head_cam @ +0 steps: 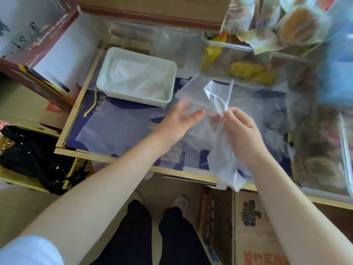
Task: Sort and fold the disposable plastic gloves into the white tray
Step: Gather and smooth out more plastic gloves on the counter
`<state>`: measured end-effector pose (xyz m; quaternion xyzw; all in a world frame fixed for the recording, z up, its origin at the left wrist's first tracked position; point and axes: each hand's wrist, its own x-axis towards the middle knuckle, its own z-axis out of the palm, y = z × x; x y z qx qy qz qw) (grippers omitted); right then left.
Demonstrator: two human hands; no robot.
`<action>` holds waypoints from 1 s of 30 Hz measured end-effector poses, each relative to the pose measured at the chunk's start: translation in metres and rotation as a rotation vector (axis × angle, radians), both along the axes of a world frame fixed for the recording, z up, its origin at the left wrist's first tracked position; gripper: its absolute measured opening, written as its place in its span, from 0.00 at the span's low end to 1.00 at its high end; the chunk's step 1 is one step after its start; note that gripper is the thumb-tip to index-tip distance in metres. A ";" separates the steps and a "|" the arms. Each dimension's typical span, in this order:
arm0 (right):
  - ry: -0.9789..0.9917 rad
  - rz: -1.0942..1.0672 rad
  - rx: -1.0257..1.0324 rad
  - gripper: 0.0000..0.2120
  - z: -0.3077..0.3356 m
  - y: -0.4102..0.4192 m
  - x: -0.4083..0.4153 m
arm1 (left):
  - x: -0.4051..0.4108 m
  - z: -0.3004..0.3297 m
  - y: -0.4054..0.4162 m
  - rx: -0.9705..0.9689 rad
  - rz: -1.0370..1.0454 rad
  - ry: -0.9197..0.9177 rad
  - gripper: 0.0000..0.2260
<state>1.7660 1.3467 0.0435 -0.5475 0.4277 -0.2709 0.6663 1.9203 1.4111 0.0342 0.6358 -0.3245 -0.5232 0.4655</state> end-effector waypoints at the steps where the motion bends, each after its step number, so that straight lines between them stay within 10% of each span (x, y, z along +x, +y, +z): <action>1: -0.148 0.032 0.130 0.10 0.006 0.000 -0.003 | 0.001 0.002 -0.005 -0.045 -0.001 0.022 0.27; 8: -0.257 -0.104 0.378 0.11 0.007 -0.018 -0.016 | 0.001 0.015 -0.017 -0.104 0.007 0.091 0.02; 18: 0.163 -0.447 0.277 0.12 -0.027 -0.055 0.016 | 0.000 -0.014 -0.028 0.075 0.228 -0.168 0.07; 25: 0.470 -0.331 -0.342 0.09 -0.023 -0.097 0.015 | 0.040 -0.015 -0.010 0.007 0.410 -0.186 0.12; 28: 0.910 -0.121 -0.565 0.17 -0.037 -0.103 0.017 | 0.052 -0.012 0.003 -0.080 0.422 -0.007 0.04; 30: 0.851 -0.007 -0.687 0.20 -0.036 -0.094 0.031 | 0.060 -0.006 0.012 -0.193 0.382 0.181 0.07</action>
